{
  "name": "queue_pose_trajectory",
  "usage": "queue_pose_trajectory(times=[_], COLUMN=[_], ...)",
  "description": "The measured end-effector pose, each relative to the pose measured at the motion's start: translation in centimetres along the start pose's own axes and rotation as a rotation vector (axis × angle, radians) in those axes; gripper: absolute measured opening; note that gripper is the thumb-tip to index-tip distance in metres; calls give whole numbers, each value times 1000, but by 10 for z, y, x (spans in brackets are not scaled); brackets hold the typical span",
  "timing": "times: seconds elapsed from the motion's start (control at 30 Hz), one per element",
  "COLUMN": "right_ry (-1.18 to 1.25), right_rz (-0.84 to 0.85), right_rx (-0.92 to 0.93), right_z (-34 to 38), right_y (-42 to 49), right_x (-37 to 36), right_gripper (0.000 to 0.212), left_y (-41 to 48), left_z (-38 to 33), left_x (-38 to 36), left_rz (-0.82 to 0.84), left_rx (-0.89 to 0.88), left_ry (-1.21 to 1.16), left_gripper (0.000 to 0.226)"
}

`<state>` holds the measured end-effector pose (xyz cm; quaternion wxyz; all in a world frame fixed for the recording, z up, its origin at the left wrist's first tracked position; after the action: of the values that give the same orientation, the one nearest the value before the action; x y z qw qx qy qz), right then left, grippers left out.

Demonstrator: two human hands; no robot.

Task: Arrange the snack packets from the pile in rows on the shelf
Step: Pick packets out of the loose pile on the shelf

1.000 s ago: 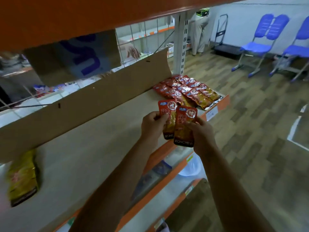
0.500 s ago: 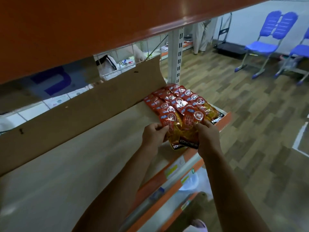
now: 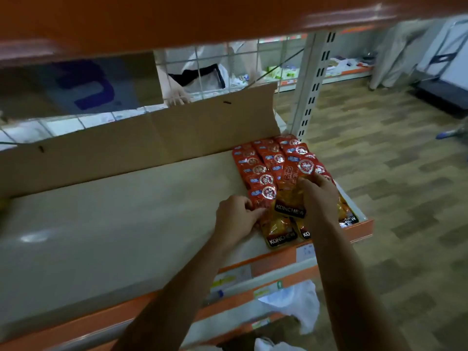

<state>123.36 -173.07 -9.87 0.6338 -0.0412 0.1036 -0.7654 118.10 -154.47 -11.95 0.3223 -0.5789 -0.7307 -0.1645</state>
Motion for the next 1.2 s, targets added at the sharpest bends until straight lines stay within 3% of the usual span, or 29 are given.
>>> queue_pose_trajectory(times=[0.2,0.43,0.53,0.63,0.83,0.97,1.2], right_ry=[-34,-82,-120,-121,-144,-331,-752], right_rz=[90,162,185,253,335,376,335], right_rx=[-15,16,46,73,111,260,566], right_z=[-2,4,7,9,10,22,31], right_y=[21,24,21,15,6,4,2], right_x=[-7,-13,-20,-34,-68,-87,-101], right_gripper=[15,17,11,12,37,36,37], left_y=[-6,-13,-13,-14,6,17,37], left_z=[-4,-4,-11,-23,-37,-27,14], left_x=[3,1,17,35,24,29,66], left_rz=[-90,-130,-286,-462,-274,-307,-514], left_rx=[53,73,37,-61,-165,-182,-19], left_ry=[-17,27,116,-38,-356,-386,-407], left_gripper=[41,37,32,27,62,54,46])
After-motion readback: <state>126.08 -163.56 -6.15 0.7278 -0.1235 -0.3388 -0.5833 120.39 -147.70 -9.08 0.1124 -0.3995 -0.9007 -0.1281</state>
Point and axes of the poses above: each hand's wrist, its own y-axis towards the middle knuckle, its own x-axis out of the back of the hand, z = x × y, the point moved 9 cm from there along y, towards the middle knuckle
